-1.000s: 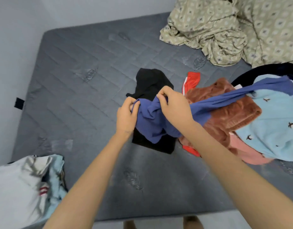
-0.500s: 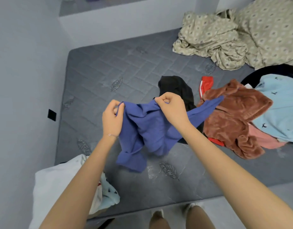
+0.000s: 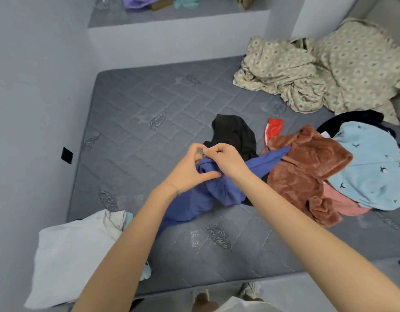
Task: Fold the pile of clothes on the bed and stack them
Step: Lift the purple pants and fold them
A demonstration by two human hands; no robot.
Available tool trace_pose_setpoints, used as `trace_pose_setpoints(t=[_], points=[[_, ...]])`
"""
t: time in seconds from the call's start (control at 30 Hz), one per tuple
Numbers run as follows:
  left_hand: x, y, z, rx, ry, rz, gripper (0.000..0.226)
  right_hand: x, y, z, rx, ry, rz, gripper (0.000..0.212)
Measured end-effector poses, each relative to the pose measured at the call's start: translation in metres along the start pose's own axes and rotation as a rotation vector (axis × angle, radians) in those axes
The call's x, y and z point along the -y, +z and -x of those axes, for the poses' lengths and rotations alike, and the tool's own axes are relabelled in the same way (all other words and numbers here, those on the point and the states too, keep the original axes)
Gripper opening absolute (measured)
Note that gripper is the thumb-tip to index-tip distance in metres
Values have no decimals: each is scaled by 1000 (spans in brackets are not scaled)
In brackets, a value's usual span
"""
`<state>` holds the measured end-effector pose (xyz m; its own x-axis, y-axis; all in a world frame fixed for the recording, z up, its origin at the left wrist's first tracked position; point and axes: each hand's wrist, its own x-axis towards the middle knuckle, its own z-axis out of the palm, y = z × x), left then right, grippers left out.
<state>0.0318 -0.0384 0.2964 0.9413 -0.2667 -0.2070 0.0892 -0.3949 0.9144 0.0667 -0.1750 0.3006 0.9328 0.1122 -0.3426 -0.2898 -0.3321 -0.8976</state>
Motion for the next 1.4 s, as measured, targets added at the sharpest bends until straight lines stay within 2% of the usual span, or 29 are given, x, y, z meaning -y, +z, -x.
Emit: trace_pose_setpoints(t=[0.1, 0.23, 0.3, 0.37, 0.47, 0.53, 0.57, 0.67, 0.8, 0.83, 0.97, 1.07, 1.17, 1.27, 1.4], points=[[6, 10, -5, -139, -74, -84, 31, -12, -3, 2, 36, 13, -67, 39], [13, 5, -3, -184, -48, -96, 5, -33, -7, 12, 110, 101, -177, 52], [11, -2, -1, -211, -15, -121, 11, -47, -7, 17, 199, 90, -119, 53], [4, -11, 3, -178, 34, -100, 22, -60, -7, 18, 336, 61, -42, 65], [-5, -28, 12, -125, 111, -20, 28, -69, 0, 21, 505, -92, 150, 79], [-9, -40, 19, -118, 136, 15, 28, -71, 10, 21, 451, -223, 256, 74], [-10, -46, 22, -112, 148, 19, 26, -69, 15, 21, 395, -279, 271, 65], [-11, -64, 32, -67, 150, 48, 26, -54, 29, 21, 285, -357, 283, 17], [-1, -100, 44, -151, 128, 199, 13, -31, 40, 25, 250, -318, 285, 30], [5, -111, 46, -175, 113, 221, 16, -27, 43, 26, 244, -330, 302, 33], [27, -139, 48, -197, -47, 239, 14, -16, 53, 28, 209, -331, 363, 47], [37, -148, 50, -110, -130, 187, 16, -10, 59, 30, 151, -349, 369, 48], [43, -147, 60, 45, -138, 129, 38, -8, 62, 34, 92, -355, 357, 46], [46, -144, 68, 168, -115, 50, 37, -12, 60, 35, 111, -336, 370, 41], [50, -142, 71, 221, -141, 85, 40, -20, 51, 33, 122, -285, 410, 36]])
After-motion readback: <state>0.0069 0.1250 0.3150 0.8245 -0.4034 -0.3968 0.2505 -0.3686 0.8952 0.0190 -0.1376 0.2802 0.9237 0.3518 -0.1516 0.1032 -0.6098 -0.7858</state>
